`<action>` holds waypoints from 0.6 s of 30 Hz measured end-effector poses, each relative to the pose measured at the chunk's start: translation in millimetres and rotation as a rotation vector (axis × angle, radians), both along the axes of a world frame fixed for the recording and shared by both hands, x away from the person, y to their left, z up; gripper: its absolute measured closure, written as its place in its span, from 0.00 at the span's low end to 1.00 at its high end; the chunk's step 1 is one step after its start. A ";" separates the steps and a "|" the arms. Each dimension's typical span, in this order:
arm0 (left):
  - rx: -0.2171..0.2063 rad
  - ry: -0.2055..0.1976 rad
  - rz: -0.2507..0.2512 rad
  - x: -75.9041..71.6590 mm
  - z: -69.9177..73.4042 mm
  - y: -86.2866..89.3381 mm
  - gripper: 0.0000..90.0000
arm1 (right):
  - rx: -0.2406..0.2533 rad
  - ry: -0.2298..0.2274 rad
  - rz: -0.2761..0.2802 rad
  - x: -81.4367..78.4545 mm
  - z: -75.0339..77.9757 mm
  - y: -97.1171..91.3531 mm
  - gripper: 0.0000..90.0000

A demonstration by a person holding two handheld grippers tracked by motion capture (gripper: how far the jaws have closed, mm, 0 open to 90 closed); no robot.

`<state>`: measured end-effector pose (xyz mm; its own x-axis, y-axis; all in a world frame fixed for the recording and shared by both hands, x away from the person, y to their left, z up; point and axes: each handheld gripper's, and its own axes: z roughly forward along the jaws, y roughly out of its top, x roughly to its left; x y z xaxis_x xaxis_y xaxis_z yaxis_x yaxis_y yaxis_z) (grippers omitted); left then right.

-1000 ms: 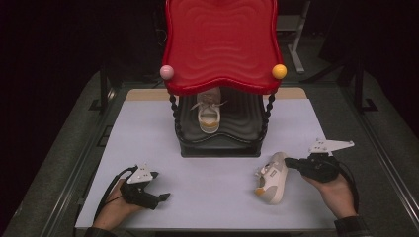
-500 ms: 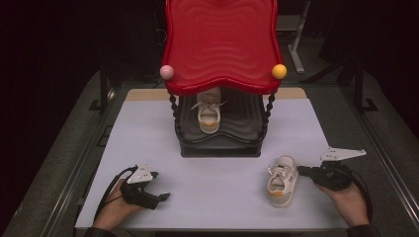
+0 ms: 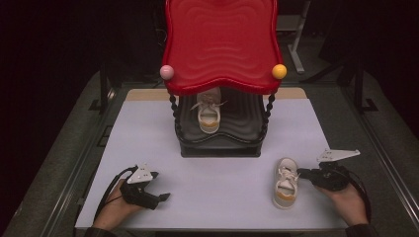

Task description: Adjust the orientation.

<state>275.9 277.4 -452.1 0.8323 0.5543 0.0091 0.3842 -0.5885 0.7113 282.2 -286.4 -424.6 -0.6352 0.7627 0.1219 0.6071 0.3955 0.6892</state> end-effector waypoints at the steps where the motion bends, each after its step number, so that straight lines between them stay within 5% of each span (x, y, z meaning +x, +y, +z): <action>1: -0.001 0.000 0.000 -0.1 0.0 0.0 0.14 | 0.000 0.015 -0.002 -1.3 -1.9 -0.9 0.98; 18: -0.001 0.001 0.001 -0.3 -0.1 0.0 0.14 | 0.014 0.041 0.082 -42.3 -1.6 4.0 0.99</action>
<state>275.6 277.3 -452.2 0.8319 0.5549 0.0074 0.3855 -0.5874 0.7116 239.9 -282.5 -426.2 -0.6895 0.7065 0.1593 0.6010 0.4354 0.6702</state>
